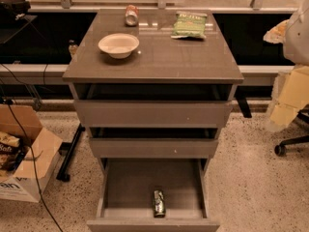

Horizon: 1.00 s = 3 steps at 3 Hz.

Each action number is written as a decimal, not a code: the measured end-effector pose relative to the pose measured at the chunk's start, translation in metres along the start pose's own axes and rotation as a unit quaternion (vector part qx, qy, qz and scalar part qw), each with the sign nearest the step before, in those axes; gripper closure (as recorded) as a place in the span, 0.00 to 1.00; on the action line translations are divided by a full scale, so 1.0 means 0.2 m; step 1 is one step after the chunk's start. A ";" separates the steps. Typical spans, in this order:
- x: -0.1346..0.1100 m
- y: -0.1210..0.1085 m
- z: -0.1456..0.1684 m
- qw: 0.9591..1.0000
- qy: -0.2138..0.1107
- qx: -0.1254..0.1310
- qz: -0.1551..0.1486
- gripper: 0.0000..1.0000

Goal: Pick green can from bottom drawer and place on counter

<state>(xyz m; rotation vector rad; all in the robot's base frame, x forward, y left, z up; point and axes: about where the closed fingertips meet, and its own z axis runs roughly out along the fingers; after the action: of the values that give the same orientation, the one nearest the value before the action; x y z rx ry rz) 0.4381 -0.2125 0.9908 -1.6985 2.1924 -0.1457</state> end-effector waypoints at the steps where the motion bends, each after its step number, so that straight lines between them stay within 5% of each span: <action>1: 0.00 0.00 0.00 1.000 -0.001 0.001 0.000 0.00; 3: -0.06 0.03 0.18 0.998 -0.028 -0.018 0.044 0.00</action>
Offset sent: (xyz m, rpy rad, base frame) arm 0.0094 0.0190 -0.0289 0.0884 0.0252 -0.0396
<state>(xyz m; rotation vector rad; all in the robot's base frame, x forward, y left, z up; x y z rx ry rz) 0.4466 -0.1946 0.9582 -1.6022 2.2367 -0.0350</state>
